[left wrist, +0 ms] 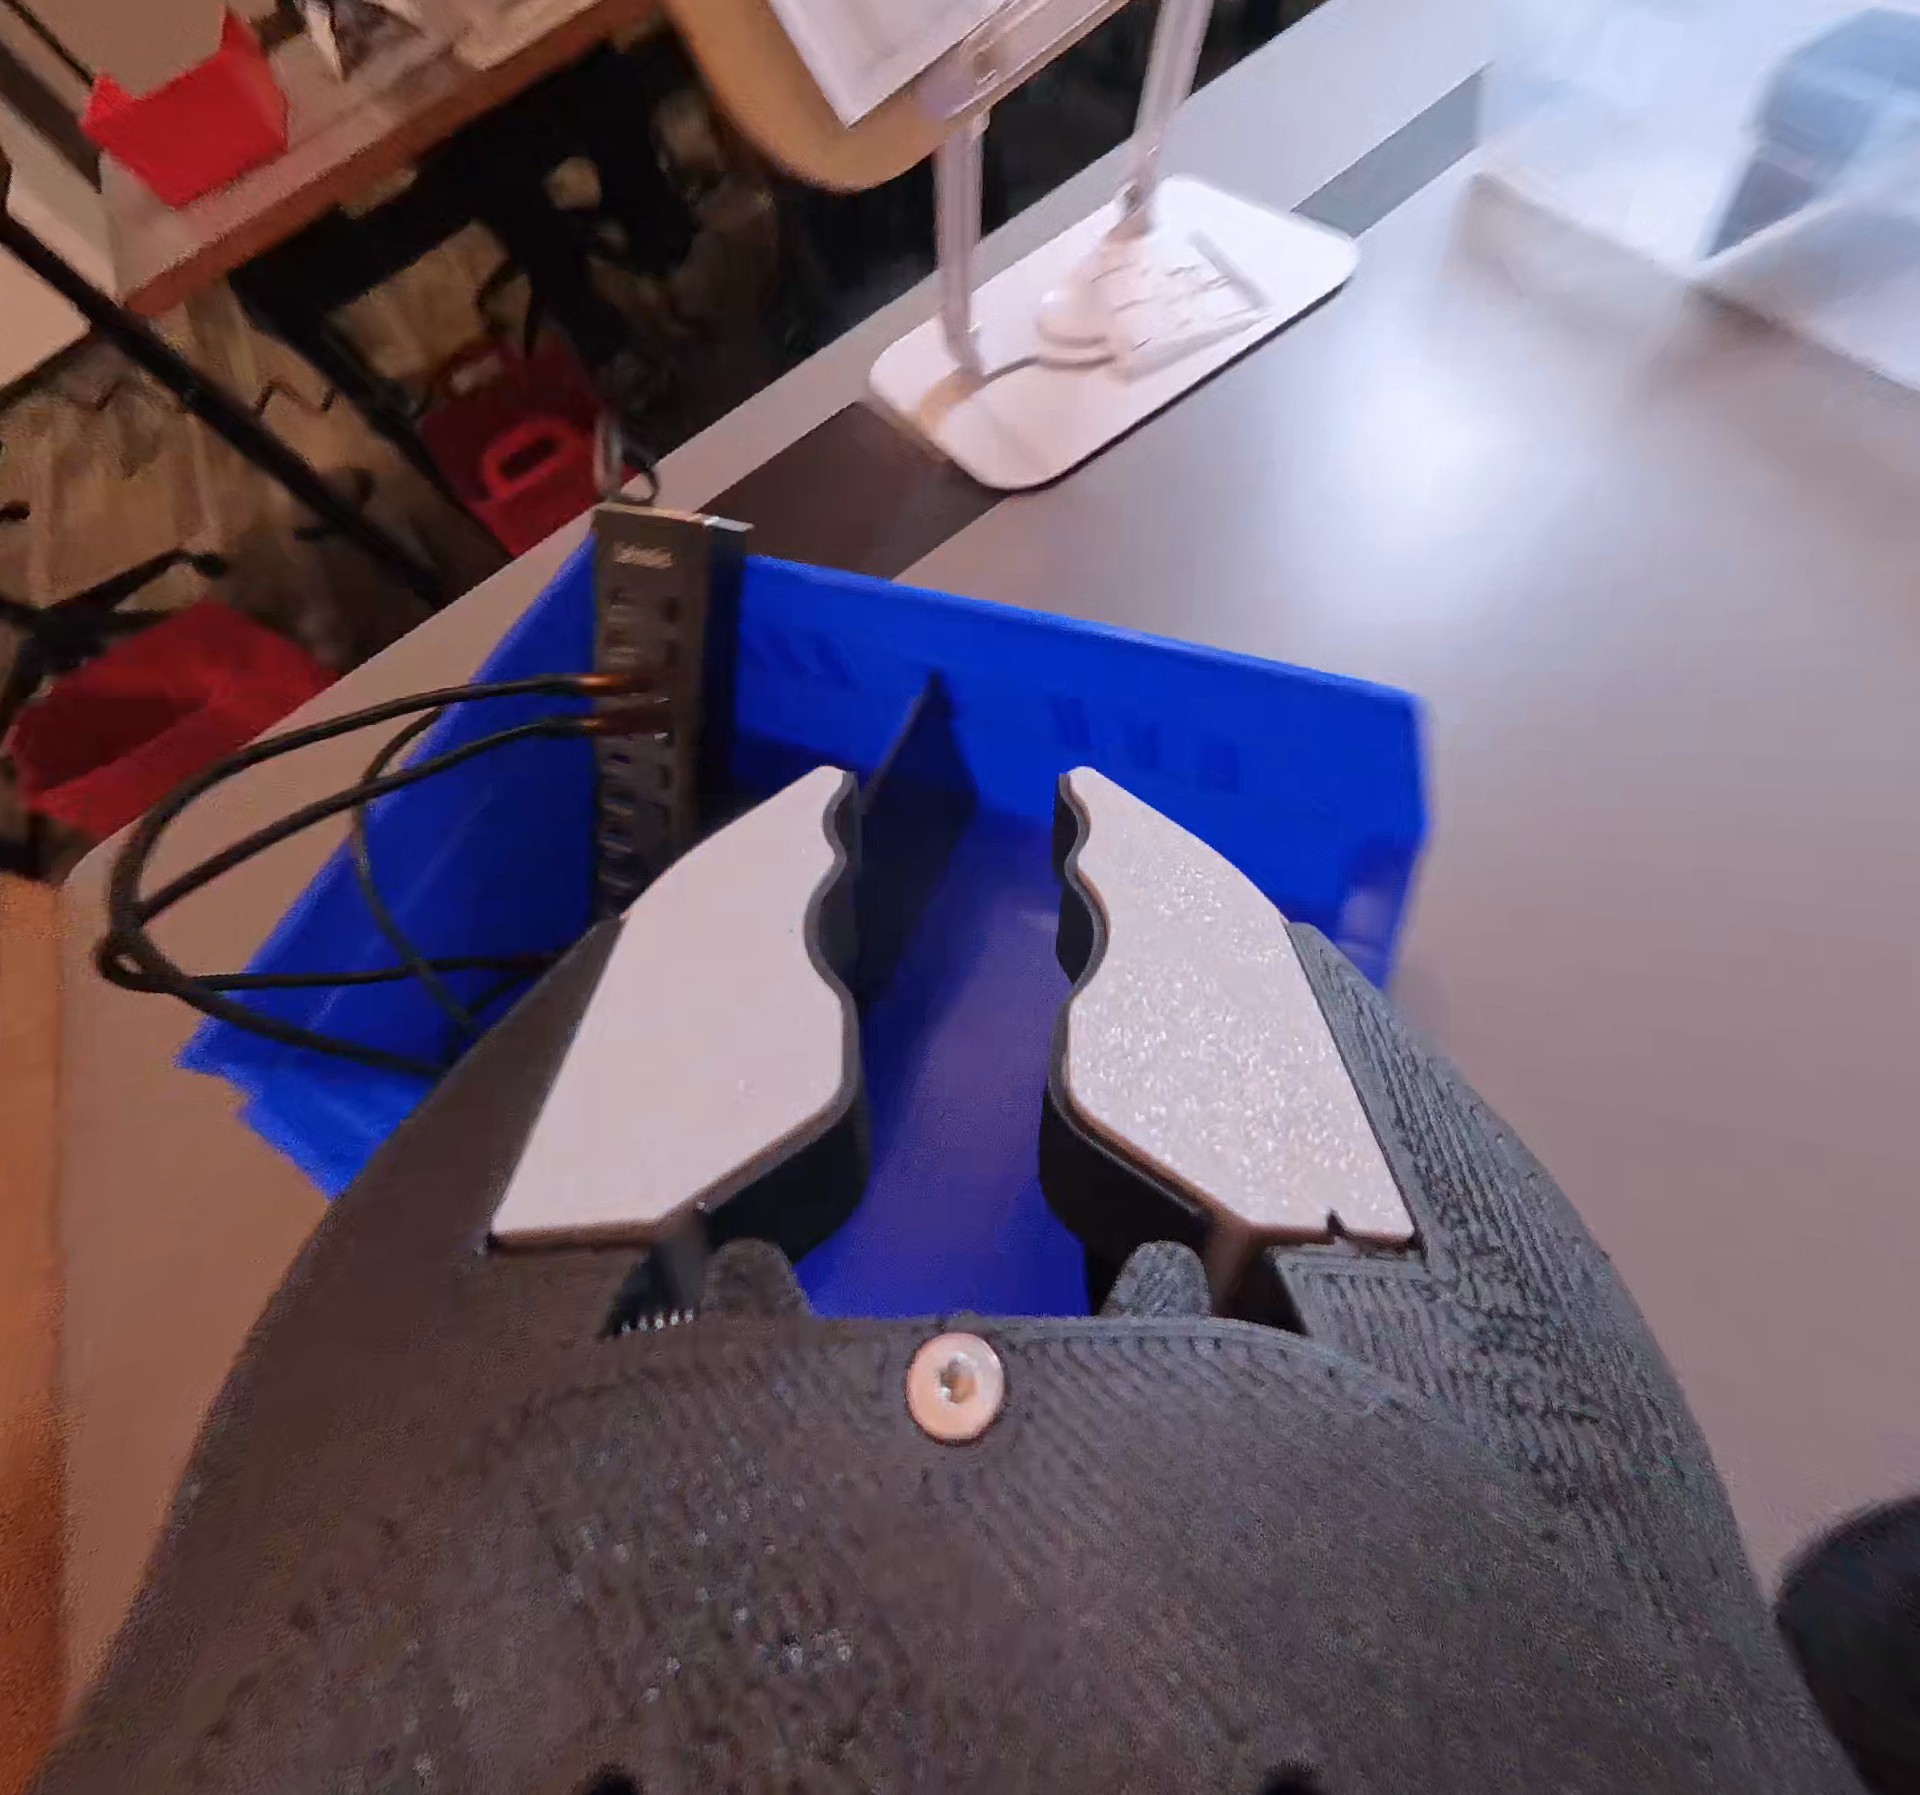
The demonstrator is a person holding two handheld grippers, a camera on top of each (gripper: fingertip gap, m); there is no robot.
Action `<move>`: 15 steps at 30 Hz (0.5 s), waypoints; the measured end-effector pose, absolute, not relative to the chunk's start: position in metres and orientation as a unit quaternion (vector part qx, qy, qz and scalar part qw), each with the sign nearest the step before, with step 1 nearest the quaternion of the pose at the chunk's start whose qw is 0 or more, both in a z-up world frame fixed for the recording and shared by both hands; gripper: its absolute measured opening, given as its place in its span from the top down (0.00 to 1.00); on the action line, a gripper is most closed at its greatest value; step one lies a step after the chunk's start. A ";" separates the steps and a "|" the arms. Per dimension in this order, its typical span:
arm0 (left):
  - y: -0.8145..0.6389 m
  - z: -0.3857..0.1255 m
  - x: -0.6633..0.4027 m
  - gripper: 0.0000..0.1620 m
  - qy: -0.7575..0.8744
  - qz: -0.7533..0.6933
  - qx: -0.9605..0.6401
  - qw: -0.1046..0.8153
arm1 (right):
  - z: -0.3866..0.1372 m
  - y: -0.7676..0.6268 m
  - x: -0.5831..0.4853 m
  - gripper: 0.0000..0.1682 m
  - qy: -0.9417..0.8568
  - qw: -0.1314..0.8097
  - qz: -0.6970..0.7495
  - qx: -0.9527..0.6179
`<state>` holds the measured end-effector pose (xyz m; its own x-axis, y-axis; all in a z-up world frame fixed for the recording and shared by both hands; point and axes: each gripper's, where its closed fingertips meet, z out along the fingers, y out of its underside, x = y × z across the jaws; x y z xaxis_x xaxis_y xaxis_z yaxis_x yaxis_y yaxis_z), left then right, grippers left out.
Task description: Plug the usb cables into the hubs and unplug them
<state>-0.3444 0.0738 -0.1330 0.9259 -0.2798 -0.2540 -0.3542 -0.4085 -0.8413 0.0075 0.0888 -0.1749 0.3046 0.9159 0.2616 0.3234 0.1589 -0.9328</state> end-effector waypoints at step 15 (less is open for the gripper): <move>0.187 -0.246 -0.459 0.64 0.189 0.119 -0.933 0.283 | -0.199 0.049 -0.007 0.80 -0.585 0.517 0.315 -0.540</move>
